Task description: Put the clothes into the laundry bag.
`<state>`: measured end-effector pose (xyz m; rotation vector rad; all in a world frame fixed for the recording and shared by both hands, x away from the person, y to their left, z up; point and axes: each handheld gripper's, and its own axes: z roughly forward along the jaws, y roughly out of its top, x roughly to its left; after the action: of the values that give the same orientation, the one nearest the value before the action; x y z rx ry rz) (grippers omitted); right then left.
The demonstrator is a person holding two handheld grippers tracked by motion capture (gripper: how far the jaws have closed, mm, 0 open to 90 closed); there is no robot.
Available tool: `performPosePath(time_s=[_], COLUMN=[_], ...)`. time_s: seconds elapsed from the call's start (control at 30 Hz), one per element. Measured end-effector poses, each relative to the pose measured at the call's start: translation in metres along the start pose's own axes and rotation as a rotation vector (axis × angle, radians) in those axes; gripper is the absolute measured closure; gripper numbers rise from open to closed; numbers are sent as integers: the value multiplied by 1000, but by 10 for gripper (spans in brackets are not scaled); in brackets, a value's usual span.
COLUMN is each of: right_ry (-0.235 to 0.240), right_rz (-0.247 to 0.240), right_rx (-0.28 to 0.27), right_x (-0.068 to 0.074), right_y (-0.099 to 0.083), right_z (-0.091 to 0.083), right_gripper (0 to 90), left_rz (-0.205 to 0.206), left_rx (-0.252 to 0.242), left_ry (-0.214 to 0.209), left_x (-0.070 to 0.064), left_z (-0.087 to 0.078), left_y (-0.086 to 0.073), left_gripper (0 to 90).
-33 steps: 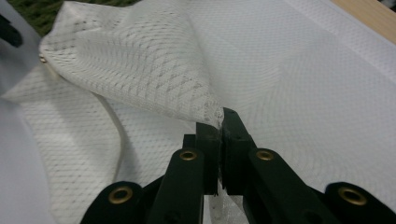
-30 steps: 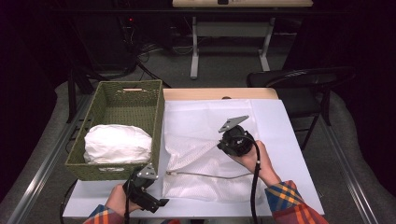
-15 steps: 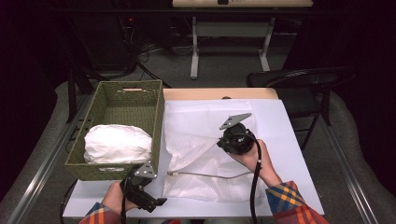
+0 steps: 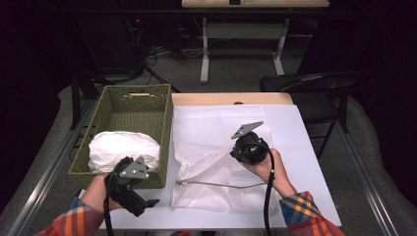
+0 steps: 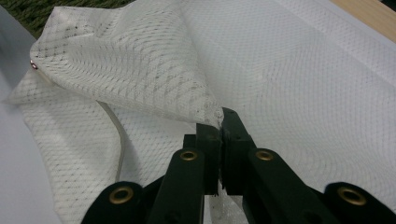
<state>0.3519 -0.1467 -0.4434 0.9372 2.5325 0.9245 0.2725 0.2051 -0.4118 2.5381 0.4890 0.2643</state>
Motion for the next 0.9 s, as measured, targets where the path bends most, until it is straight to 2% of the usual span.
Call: performPosePath(time_s=[0.13, 0.23, 0.37, 0.4, 0.6, 0.7, 0.83, 0.9], right_ry=[6, 7, 11, 11, 13, 18, 16, 19], right_rz=[4, 6, 11, 11, 8, 6, 8, 5], right_rx=[-1, -2, 4, 4, 9, 10, 10, 10], right_x=[0, 0, -1, -1, -1, -1, -1, -1], right_y=[0, -1, -1, -1, -2, -2, -3, -4], right_z=[-1, -1, 1, 1, 1, 1, 2, 2], right_gripper=[882, 882, 882, 882, 882, 881, 881, 881], left_rz=[17, 30, 31, 50, 105, 110, 88, 98], left_rx=[4, 33, 104, 129, 219, 262, 344, 389], left_ry=[19, 31, 47, 67, 54, 44, 31, 24], left_x=[32, 54, 81, 86, 113, 124, 138, 143], left_z=[-18, -27, -29, -28, -18, -8, 12, 21], left_y=[0, 0, 0, 1, 7, 9, 6, 3], left_gripper=[0, 0, 0, 0, 0, 0, 0, 0])
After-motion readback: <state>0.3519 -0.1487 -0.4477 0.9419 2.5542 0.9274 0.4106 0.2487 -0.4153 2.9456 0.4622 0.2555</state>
